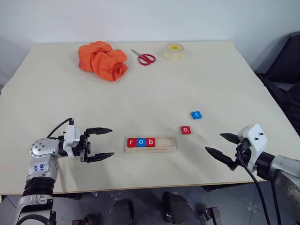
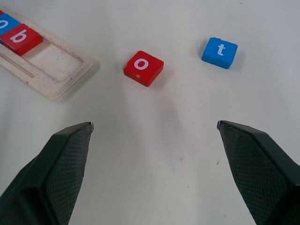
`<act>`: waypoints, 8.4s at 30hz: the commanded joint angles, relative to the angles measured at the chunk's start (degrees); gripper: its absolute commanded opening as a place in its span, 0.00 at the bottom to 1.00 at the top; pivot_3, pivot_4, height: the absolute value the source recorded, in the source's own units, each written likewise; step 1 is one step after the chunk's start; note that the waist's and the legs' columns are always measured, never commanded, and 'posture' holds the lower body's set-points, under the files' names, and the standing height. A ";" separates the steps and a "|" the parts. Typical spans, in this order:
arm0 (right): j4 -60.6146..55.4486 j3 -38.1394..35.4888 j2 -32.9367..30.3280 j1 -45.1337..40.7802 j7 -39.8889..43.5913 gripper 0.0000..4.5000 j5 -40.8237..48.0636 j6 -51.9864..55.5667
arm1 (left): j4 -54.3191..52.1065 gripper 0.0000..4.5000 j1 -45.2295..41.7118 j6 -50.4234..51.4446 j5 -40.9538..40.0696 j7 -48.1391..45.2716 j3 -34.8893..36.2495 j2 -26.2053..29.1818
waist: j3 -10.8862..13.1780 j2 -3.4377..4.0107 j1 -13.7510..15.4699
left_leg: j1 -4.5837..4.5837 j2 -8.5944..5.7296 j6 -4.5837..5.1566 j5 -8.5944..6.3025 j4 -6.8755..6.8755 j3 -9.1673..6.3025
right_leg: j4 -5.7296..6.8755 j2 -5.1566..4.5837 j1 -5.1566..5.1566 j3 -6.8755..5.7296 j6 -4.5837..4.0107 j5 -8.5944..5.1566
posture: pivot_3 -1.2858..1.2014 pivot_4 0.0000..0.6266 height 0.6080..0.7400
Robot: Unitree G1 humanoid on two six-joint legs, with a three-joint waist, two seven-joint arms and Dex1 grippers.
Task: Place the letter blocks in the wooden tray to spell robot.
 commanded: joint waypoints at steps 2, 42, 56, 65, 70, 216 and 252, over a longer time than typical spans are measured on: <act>-0.57 -1.33 -0.96 -0.02 -0.69 0.99 0.54 -1.43 | -1.25 1.00 0.06 -0.36 -0.75 -0.66 0.84 0.38 | 0.00 0.00 -0.04 | 0.00 0.00 0.00 0.00 0.00 0.00 | 0.00 0.00 0.00 0.00 0.00 0.00 | 0.52 0.24 1.00; 8.65 19.45 22.17 -21.45 -33.79 0.99 -12.19 11.66 | -16.43 1.00 12.11 1.96 -2.85 4.30 1.83 -0.36 | -0.04 -0.05 -0.27 | -0.02 0.03 0.01 0.00 -0.05 0.00 | 0.02 0.00 -0.03 0.03 -0.05 -0.02 | 0.52 0.24 1.00; 9.00 16.62 19.48 -22.67 -31.08 0.99 -11.96 11.27 | -14.10 1.00 9.79 1.39 -2.04 4.09 1.59 -0.95 | -0.04 -0.05 -0.27 | -0.02 0.03 0.02 0.00 -0.06 0.01 | 0.01 0.01 -0.04 0.03 -0.05 -0.02 | 0.52 0.24 1.00; 5.37 15.67 17.68 -22.36 -29.54 0.99 -10.67 14.10 | -12.59 1.00 8.54 0.75 -1.70 3.95 1.37 -1.09 | -0.04 -0.05 -0.29 | -0.03 0.02 0.02 0.00 -0.08 0.01 | -0.01 0.01 -0.04 0.03 -0.05 -0.02 | 0.52 0.24 1.00; 4.43 17.24 21.84 -22.17 -32.69 0.99 -11.47 15.36 | -12.72 1.00 8.56 0.70 -1.67 4.12 1.16 -1.31 | -0.04 -0.05 -0.30 | -0.02 0.04 0.02 0.00 -0.10 0.01 | -0.01 0.03 -0.05 0.03 -0.05 -0.02 | 0.52 0.24 1.00; 24.56 51.37 4.34 -54.02 22.81 0.99 -21.63 -2.50 | -11.81 1.00 11.82 -3.52 -2.68 4.48 3.43 -0.94 | -0.02 -0.04 -0.27 | -0.09 0.02 0.01 -0.04 -0.03 0.05 | 0.01 -0.06 -0.13 -0.04 -0.09 -0.03 | 0.52 0.24 1.00; 6.93 0.34 4.08 -12.41 -7.26 0.99 -5.21 2.99 | 0.72 1.00 -0.68 -3.96 -1.12 -0.69 1.61 -0.60 | -0.05 -0.08 1.07 | 0.02 0.01 0.04 0.00 0.00 0.03 | -0.02 0.02 -0.01 0.02 -0.02 0.01 | 0.52 0.24 1.00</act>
